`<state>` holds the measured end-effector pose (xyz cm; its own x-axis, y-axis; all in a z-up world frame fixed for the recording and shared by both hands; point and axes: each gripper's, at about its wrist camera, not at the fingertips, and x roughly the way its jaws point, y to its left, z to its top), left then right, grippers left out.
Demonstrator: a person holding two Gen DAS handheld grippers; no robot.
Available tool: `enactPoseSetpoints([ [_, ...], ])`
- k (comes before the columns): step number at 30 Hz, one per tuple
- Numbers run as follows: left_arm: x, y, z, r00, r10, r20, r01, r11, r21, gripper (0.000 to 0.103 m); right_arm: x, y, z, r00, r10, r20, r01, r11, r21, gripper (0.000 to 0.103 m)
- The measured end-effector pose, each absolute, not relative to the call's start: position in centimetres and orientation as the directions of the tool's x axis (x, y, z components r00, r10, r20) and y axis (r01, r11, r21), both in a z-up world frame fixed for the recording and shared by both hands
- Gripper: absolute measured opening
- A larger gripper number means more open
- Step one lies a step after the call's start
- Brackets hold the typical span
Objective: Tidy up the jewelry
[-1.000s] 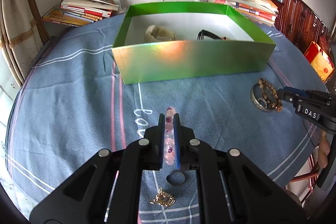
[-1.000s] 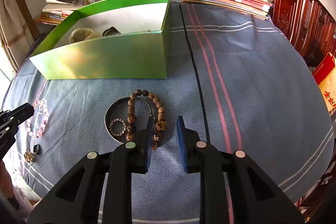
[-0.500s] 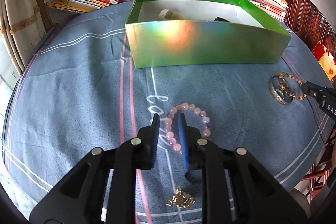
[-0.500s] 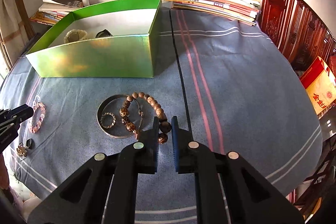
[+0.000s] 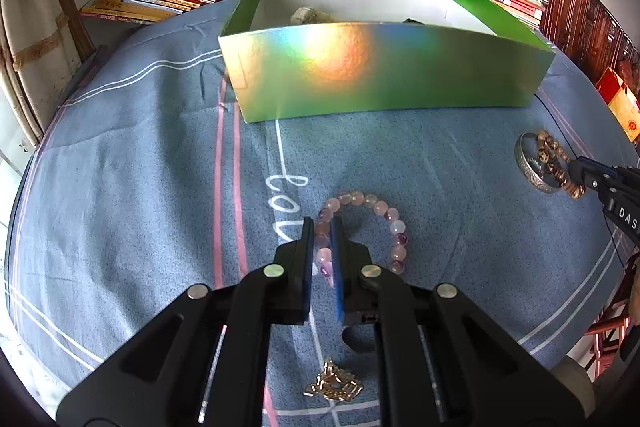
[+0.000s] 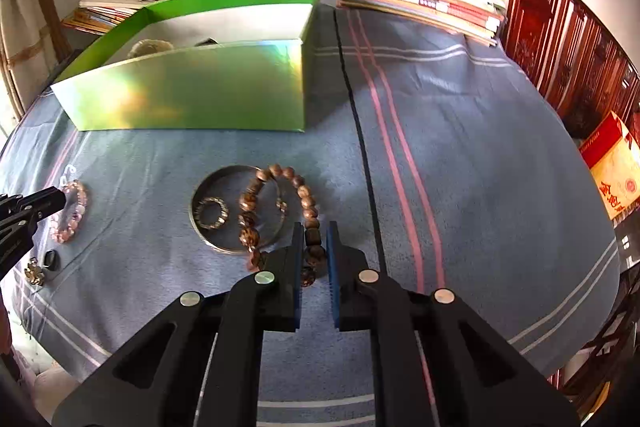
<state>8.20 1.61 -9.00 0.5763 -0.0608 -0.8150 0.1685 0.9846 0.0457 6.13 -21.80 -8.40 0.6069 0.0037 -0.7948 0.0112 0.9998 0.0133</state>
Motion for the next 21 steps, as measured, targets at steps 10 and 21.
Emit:
enactPoseSetpoints([
  [10,8.2,1.4,-3.3,0.684,-0.072,-0.726,0.170,0.983,0.063,0.008,5.0,-20.1,1.6,0.794,0.063,-0.605,-0.049,0.998,0.040,0.011],
  [21,15.2,-0.1,3.6,0.757,-0.091,-0.647,0.171,0.983,0.062,0.008,12.2,-18.5,6.9,0.846,0.088,-0.525,-0.083,0.996,0.033,0.011],
])
